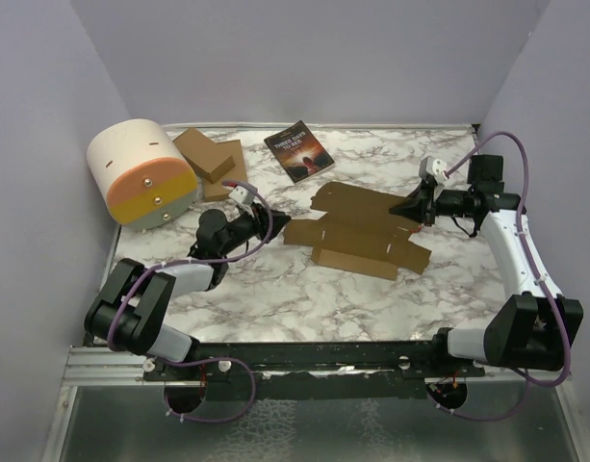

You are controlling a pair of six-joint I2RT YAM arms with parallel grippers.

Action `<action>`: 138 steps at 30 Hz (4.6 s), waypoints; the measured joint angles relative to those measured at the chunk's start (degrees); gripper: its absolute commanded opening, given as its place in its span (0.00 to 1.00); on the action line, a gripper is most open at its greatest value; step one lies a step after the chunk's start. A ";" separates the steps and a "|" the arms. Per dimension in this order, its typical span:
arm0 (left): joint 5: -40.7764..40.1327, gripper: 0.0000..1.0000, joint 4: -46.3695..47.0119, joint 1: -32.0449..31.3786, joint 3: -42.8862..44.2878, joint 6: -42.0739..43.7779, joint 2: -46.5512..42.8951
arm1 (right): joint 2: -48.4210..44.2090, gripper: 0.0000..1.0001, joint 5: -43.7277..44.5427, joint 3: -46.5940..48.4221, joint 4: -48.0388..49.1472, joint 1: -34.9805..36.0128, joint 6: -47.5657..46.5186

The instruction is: Fold the paper box

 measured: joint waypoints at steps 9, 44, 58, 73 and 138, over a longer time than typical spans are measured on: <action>-1.31 0.26 -0.61 -0.13 -1.18 0.55 0.00 | -5.99 0.01 -0.79 -5.07 -6.73 0.00 -14.36; 7.91 0.00 4.35 -3.23 -4.87 -0.98 10.73 | -7.69 0.01 -2.03 -5.29 -7.39 0.00 -12.52; 8.00 0.00 5.38 -3.74 -2.12 13.73 10.43 | 3.26 0.01 -4.50 5.90 -18.67 -0.28 -11.23; 2.86 0.00 4.57 -4.92 -0.44 19.61 10.82 | 12.28 0.01 -7.39 7.72 -22.99 -0.28 -5.40; 9.22 0.17 3.48 -0.70 6.47 7.52 20.09 | -0.39 0.01 -0.31 -2.03 -1.88 -0.26 -7.69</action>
